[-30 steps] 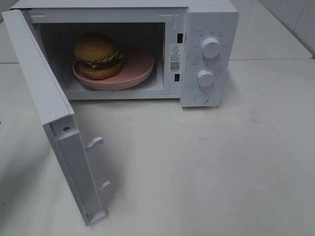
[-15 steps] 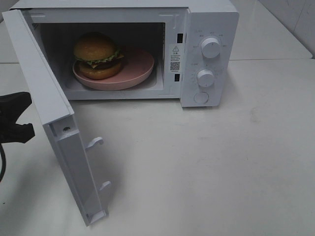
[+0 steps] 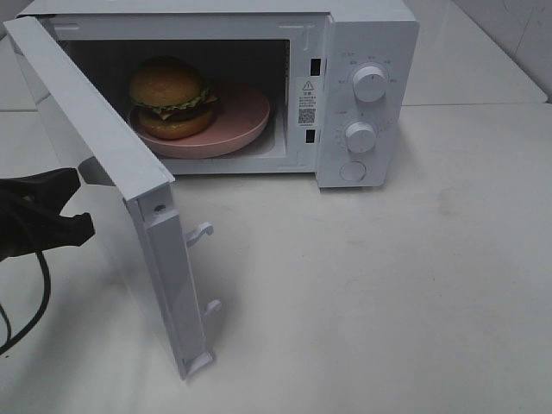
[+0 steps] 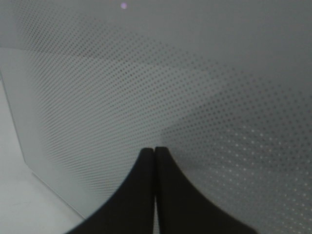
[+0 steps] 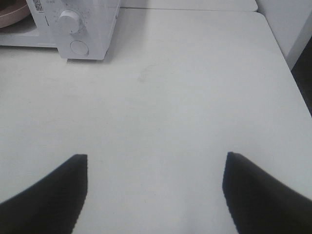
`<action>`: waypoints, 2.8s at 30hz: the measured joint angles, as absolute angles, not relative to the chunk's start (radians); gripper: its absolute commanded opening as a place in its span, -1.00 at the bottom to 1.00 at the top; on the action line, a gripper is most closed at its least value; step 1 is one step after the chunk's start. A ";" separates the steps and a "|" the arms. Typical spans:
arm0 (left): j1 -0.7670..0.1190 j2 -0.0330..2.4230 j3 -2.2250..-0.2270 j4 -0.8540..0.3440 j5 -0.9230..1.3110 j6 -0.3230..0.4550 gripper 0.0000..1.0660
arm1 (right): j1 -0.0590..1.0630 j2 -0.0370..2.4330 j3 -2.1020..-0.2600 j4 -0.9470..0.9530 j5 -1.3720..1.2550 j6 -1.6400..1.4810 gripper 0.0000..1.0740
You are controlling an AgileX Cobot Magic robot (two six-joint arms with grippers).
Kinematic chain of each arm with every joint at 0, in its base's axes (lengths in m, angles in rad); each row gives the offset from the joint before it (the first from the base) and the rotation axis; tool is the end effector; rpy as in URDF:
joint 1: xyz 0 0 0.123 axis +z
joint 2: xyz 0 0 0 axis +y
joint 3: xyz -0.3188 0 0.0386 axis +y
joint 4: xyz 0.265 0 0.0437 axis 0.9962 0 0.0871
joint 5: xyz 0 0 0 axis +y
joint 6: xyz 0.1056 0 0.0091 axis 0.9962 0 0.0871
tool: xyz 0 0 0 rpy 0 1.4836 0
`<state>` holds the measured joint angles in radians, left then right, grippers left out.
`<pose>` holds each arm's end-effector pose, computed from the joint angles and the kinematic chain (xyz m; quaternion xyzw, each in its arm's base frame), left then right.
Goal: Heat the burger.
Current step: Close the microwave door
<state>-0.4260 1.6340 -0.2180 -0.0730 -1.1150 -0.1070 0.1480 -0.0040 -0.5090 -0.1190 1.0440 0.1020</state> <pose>0.2269 -0.0953 0.1610 0.0909 0.7734 -0.1503 0.6091 -0.0124 -0.0129 0.2834 -0.0172 0.8437 0.0075 0.5364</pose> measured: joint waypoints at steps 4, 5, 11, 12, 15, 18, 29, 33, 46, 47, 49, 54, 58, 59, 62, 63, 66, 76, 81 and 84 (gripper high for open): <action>-0.465 1.656 -0.246 -0.127 -1.116 -0.101 -1.00 | 0.148 -0.004 -0.509 -0.119 1.044 0.102 0.37; -0.465 1.656 -0.246 -0.127 -1.116 -0.101 -1.00 | 0.148 -0.004 -0.509 -0.119 1.044 0.102 0.37; -0.542 1.692 -0.338 -0.187 -1.116 -0.043 -1.00 | 0.148 -0.004 -0.509 -0.119 1.044 0.102 0.37; -0.552 1.697 -0.350 -0.203 -1.115 -0.034 -1.00 | 0.148 -0.004 -0.509 -0.119 1.044 0.102 0.37; -0.590 1.710 -0.397 -0.266 -1.103 0.000 -1.00 | 0.148 -0.004 -0.509 -0.119 1.044 0.102 0.37; -0.628 1.720 -0.445 -0.335 -1.073 0.038 -1.00 | 0.148 -0.004 -0.509 -0.119 1.044 0.102 0.37; -0.695 1.766 -0.629 -0.546 -0.969 0.183 -1.00 | 0.148 -0.004 -0.509 -0.119 1.044 0.102 0.37; -0.697 1.798 -0.717 -0.606 -0.925 0.206 -1.00 | 0.148 -0.004 -0.509 -0.119 1.044 0.102 0.37; -0.704 1.885 -0.898 -0.668 -0.842 0.292 -1.00 | 0.148 -0.004 -0.509 -0.119 1.044 0.102 0.37; -0.707 1.893 -0.909 -0.673 -0.838 0.293 -1.00 | 0.148 -0.004 -0.509 -0.119 1.044 0.102 0.37; -0.715 1.905 -0.929 -0.681 -0.821 0.304 -1.00 | 0.148 -0.004 -0.509 -0.119 1.044 0.102 0.37; -0.721 1.932 -0.977 -0.714 -0.793 0.353 -1.00 | 0.148 -0.004 -0.509 -0.119 1.044 0.102 0.37; -0.719 1.945 -1.003 -0.722 -0.785 0.362 -1.00 | 0.148 -0.004 -0.509 -0.119 1.044 0.102 0.37; -0.719 1.954 -1.016 -0.729 -0.771 0.364 -1.00 | 0.148 -0.004 -0.509 -0.119 1.044 0.102 0.37; -0.719 1.963 -1.040 -0.725 -0.718 0.371 -1.00 | 0.148 -0.004 -0.509 -0.119 1.044 0.102 0.37; -0.719 1.963 -1.040 -0.725 -0.718 0.371 -1.00 | 0.148 -0.004 -0.509 -0.119 1.044 0.102 0.37; -0.719 1.965 -1.058 -0.725 -0.679 0.386 -1.00 | 0.148 -0.004 -0.509 -0.119 1.044 0.102 0.37; -0.749 1.935 -1.038 -0.744 -0.693 0.430 -1.00 | 0.148 -0.004 -0.509 -0.119 1.044 0.102 0.37; -0.776 1.918 -0.992 -0.761 -0.710 0.430 -1.00 | 0.148 -0.004 -0.509 -0.119 1.044 0.102 0.37; -0.799 1.896 -0.951 -0.766 -0.641 0.430 -0.91 | 0.148 -0.004 -0.509 -0.119 1.044 0.102 0.37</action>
